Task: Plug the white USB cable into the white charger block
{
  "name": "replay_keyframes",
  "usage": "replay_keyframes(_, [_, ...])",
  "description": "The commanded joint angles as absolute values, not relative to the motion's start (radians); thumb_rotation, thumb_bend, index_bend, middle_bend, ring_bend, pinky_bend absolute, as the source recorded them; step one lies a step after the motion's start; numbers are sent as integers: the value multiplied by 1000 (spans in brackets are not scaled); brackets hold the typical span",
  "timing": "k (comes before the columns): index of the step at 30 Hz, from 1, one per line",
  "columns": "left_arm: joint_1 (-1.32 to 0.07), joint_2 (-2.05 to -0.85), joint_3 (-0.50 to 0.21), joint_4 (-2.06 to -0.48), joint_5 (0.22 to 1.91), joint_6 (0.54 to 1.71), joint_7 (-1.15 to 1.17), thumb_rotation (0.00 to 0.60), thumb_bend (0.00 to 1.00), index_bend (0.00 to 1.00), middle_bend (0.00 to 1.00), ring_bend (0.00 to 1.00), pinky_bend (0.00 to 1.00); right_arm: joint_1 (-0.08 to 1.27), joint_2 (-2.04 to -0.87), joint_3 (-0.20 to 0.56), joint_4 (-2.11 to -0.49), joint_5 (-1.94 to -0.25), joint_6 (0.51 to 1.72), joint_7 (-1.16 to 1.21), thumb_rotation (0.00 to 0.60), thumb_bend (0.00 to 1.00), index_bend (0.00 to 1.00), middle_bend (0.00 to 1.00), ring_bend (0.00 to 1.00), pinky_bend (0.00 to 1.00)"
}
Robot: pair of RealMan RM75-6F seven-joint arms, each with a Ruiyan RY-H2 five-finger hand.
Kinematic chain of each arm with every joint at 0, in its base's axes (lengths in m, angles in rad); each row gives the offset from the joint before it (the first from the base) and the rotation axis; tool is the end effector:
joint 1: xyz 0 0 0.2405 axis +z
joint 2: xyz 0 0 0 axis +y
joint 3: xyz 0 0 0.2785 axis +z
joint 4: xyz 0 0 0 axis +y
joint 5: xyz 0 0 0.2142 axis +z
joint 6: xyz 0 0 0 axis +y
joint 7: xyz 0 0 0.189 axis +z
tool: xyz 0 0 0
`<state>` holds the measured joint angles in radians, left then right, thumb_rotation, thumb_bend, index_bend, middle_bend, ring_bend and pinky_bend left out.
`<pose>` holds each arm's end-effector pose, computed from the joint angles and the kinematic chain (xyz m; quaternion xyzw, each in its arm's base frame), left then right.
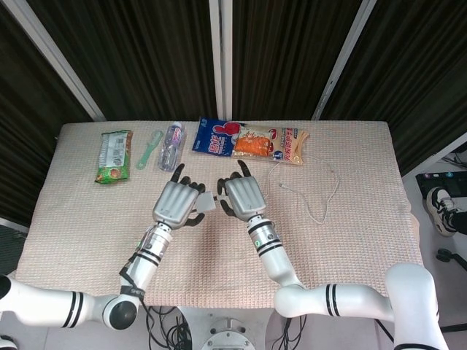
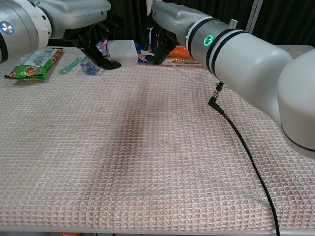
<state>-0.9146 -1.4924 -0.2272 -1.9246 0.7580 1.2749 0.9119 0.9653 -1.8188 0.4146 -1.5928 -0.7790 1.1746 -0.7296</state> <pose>-0.0509 0.3747 0.0030 -0.7504 -0.3021 -0.3540 0.4694 -0.0003 -0.4025 -0.0661 0.6869 -0.3983 0.4432 0.4159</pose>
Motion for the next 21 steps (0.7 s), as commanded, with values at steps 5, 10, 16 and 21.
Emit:
replay_keyframes(5, [-924,-1498,-225,-1922,741,1286,924,494,262,487,492,274,46,971,-1820,409,-1596,-773,1181,-721,600,401,644,526,313,6])
replay_keyframes(10, [-931,-1501,-225,-1920,732,1290,928,494,262,487,491,274,46,975,-1822,406,-1593,-765,1183,-715,600,401,644,526,313,7])
replay_keyframes(16, [-939,-1505,-222,-1915,723,1292,931,493,261,487,491,274,46,982,-1827,402,-1586,-758,1185,-710,600,401,644,526,313,6])
replay_keyframes(21, [-948,-1512,-218,-1909,718,1302,947,494,262,487,491,274,46,989,-1834,401,-1582,-749,1187,-710,600,401,644,526,313,7])
